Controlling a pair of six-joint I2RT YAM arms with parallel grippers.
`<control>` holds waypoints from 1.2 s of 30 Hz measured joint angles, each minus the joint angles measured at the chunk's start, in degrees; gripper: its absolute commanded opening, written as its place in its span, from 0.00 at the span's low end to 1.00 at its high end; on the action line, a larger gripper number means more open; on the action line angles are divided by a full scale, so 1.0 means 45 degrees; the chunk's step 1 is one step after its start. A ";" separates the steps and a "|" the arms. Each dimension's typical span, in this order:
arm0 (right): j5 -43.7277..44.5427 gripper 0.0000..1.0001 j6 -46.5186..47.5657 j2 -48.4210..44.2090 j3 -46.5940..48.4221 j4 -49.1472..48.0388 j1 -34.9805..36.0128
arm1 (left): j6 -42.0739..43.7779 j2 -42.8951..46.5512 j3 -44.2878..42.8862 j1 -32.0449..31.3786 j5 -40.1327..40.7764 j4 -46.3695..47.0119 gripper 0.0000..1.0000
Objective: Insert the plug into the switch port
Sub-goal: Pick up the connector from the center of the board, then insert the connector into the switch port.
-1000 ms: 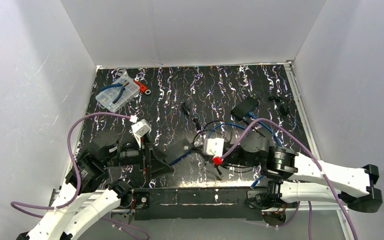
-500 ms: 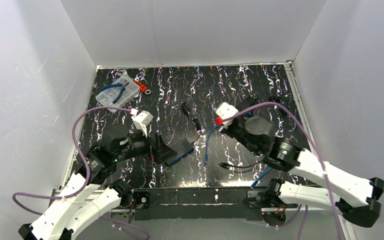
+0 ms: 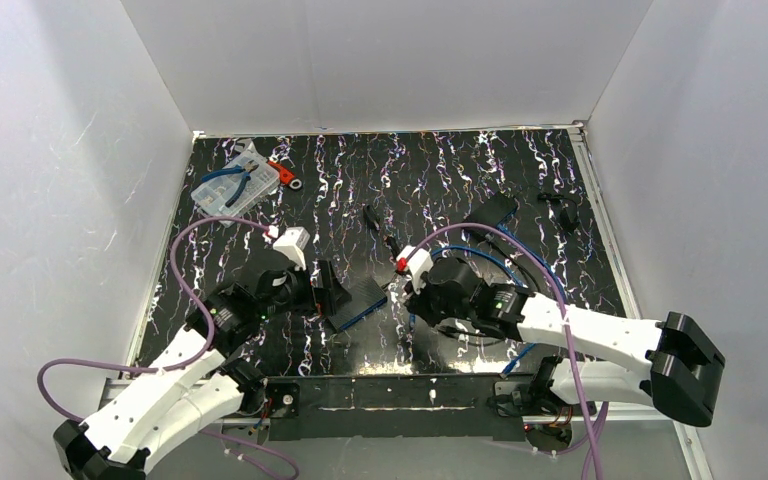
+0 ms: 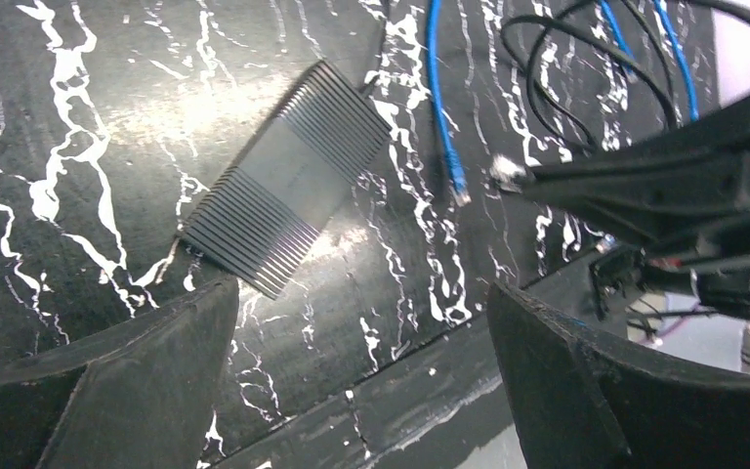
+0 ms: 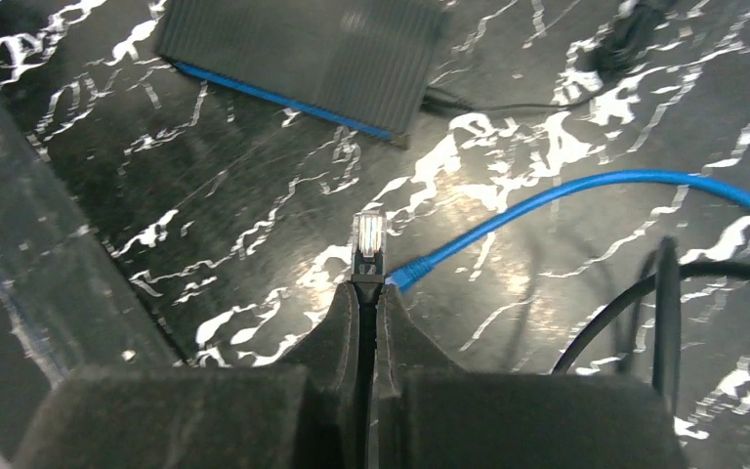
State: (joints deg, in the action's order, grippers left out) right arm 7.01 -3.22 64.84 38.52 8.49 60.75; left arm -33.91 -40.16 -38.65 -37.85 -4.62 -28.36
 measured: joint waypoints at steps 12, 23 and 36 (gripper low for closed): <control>-0.1496 0.01 -0.2608 0.0257 -0.1501 -0.1617 0.0991 | -0.0636 -0.1413 0.1681 0.0826 0.1122 0.2064 0.98; -0.0039 0.01 -0.3813 0.1996 -0.1938 -0.4206 0.2181 | -0.0627 -0.2642 0.3133 0.0889 0.1151 0.4794 0.98; 0.0733 0.01 -0.4415 0.3565 -0.1749 -0.5576 0.2603 | -0.0466 -0.3230 0.4522 0.0889 -0.0087 0.7480 0.95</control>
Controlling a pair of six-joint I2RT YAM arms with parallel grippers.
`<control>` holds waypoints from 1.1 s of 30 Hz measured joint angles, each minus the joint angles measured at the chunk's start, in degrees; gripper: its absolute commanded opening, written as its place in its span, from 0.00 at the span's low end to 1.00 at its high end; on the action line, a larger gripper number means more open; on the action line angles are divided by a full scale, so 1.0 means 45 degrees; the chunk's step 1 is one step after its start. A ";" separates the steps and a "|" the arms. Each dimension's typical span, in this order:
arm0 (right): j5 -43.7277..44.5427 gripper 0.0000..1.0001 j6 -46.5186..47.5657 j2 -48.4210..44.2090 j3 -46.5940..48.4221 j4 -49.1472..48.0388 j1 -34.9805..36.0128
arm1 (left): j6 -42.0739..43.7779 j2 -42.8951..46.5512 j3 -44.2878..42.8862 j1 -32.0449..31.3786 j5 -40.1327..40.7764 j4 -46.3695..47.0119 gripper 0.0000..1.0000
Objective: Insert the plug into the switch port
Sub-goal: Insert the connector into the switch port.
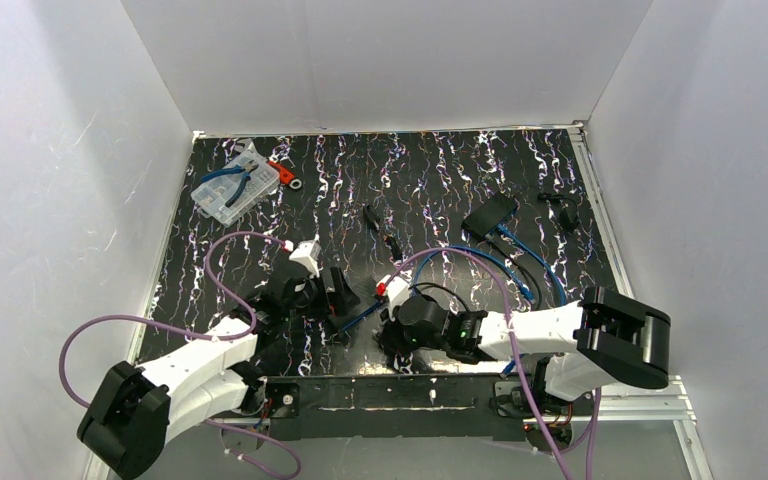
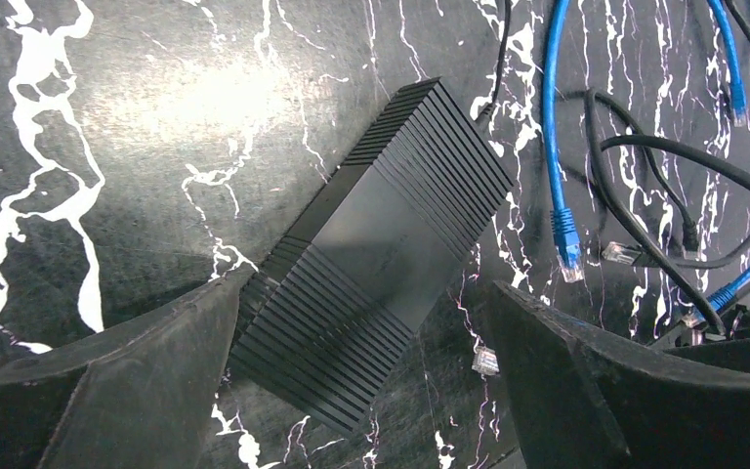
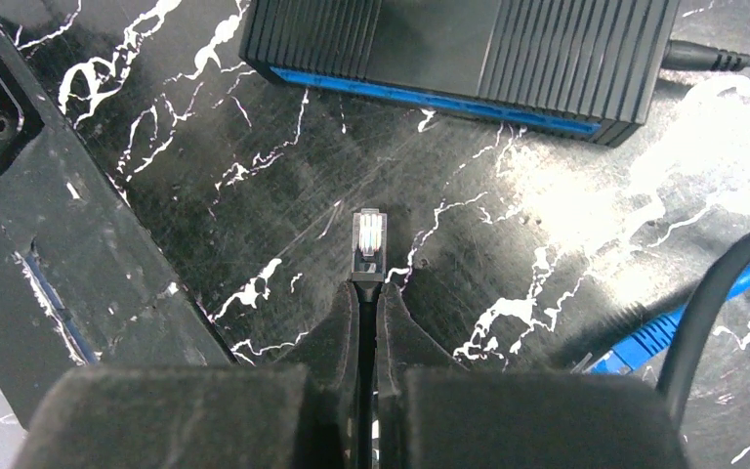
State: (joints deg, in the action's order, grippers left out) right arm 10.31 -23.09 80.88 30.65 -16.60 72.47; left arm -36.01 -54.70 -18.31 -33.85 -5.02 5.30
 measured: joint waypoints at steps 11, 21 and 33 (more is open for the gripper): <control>-0.0092 0.01 0.0131 0.0311 0.0476 0.0078 0.0097 | 0.0068 -0.0301 0.0588 0.0010 -0.1870 0.0733 0.85; -0.0617 0.01 0.0510 0.0180 0.0491 0.0821 0.0126 | -0.0136 -0.0393 0.0991 0.0010 -0.3575 0.1277 0.73; -0.0758 0.01 0.0549 -0.1171 -0.0835 0.0753 0.0165 | -0.0986 -0.0719 0.1841 0.0049 -0.4634 0.2914 0.69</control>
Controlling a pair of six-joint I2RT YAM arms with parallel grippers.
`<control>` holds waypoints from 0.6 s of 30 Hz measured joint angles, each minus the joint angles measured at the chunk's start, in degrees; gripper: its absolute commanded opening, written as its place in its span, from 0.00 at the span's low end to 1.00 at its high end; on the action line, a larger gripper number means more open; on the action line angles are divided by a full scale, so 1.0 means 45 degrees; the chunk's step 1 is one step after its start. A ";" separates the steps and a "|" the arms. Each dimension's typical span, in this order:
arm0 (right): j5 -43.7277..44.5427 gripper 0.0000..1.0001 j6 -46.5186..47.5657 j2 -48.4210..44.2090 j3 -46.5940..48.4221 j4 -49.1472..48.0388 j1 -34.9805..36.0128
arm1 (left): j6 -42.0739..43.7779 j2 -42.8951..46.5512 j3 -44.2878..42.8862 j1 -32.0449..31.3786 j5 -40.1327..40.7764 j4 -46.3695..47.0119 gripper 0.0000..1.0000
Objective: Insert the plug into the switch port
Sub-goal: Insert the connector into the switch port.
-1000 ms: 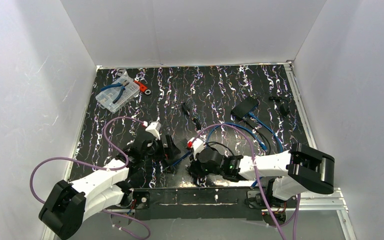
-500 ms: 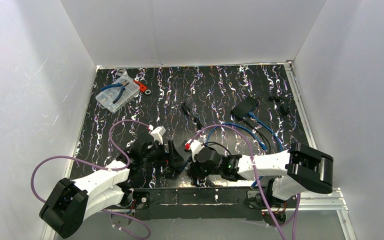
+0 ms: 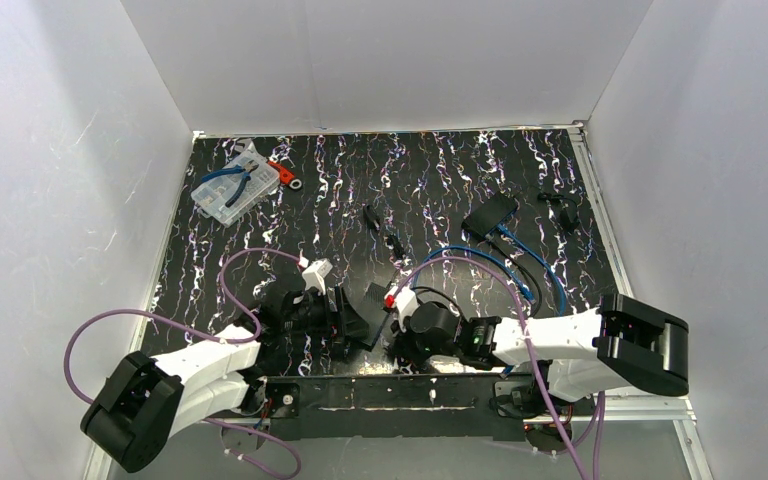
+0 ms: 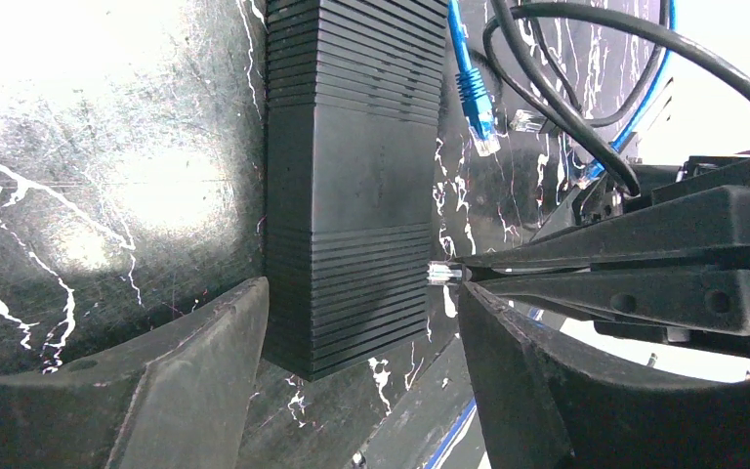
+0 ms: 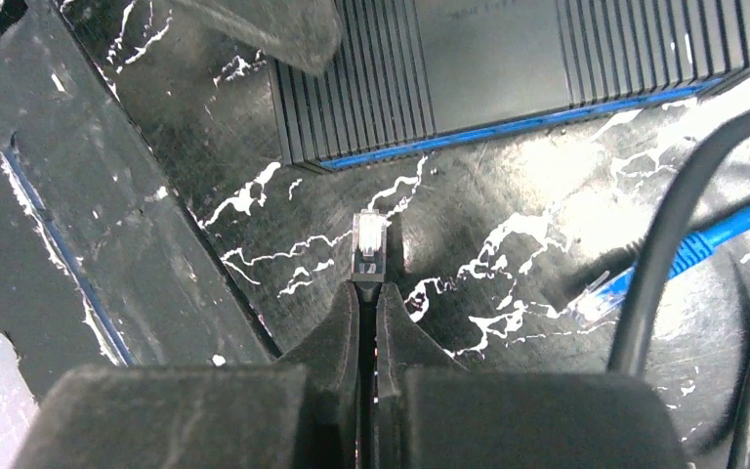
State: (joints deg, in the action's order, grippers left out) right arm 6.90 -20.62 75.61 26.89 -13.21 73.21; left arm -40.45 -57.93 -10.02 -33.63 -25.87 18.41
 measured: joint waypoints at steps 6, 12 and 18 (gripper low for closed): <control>0.0000 0.01 0.0000 -0.0287 -0.0724 -0.0447 0.0058 | -0.0044 0.0068 0.0078 0.0015 -0.0034 0.0039 0.67; -0.0034 0.01 0.0019 -0.0248 -0.0743 -0.1122 0.0073 | -0.0039 0.0223 0.0155 0.0019 -0.0029 -0.0083 0.65; -0.0039 0.01 -0.0005 0.0209 -0.0801 -0.2152 0.0087 | -0.0029 0.0189 0.0170 0.0019 -0.0078 -0.0092 0.62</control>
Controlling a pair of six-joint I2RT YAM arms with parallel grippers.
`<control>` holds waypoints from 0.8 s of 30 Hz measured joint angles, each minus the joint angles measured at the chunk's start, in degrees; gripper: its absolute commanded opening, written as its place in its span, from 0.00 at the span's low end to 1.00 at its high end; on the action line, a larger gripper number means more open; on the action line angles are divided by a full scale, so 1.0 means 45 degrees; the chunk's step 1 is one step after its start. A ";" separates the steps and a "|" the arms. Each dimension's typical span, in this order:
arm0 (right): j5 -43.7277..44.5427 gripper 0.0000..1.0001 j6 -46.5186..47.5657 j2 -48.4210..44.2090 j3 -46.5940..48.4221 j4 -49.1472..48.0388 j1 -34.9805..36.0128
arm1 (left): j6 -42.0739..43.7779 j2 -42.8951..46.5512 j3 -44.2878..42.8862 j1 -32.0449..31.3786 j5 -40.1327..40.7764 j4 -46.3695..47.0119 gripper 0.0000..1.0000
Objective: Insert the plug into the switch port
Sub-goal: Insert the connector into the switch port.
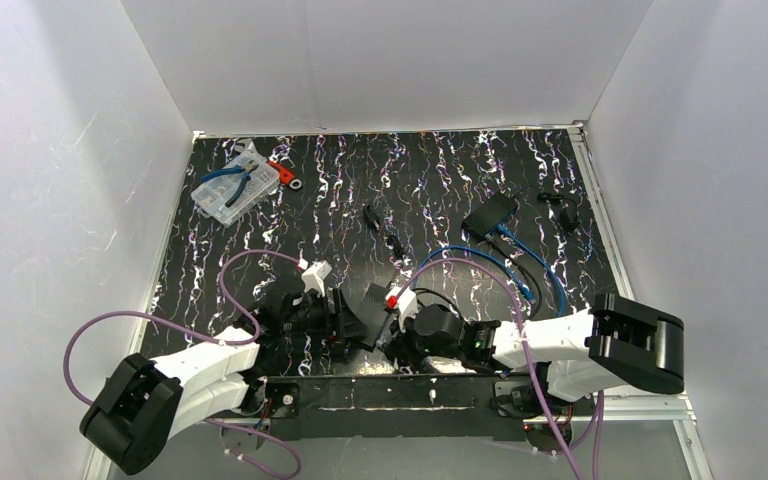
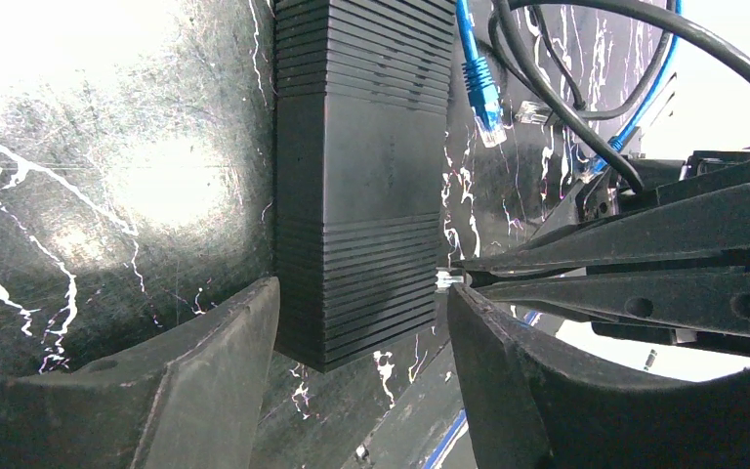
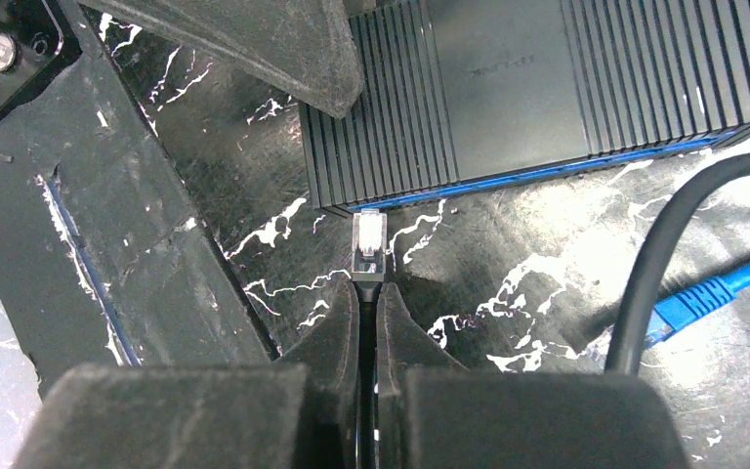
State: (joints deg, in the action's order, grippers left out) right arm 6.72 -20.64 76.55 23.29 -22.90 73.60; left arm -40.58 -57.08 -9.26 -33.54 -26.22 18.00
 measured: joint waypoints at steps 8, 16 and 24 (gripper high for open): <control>0.0107 0.01 0.0000 0.0481 -0.0068 -0.0578 0.0092 | 0.0053 -0.0049 0.0000 0.0000 -0.0058 -0.0005 0.61; 0.0272 0.01 0.0000 0.0597 -0.0112 -0.0874 0.0126 | 0.0165 -0.0049 0.0000 0.0000 -0.0073 -0.0073 0.58; 0.0578 0.01 0.0015 0.0593 -0.0175 -0.0991 0.0243 | 0.0219 -0.0058 0.0005 0.0010 -0.0073 -0.0092 0.56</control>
State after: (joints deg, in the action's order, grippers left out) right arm 9.32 -20.58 79.22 22.50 -27.35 74.70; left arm -39.59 -57.34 -9.23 -33.50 -26.55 17.58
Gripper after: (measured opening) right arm 0.057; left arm 0.571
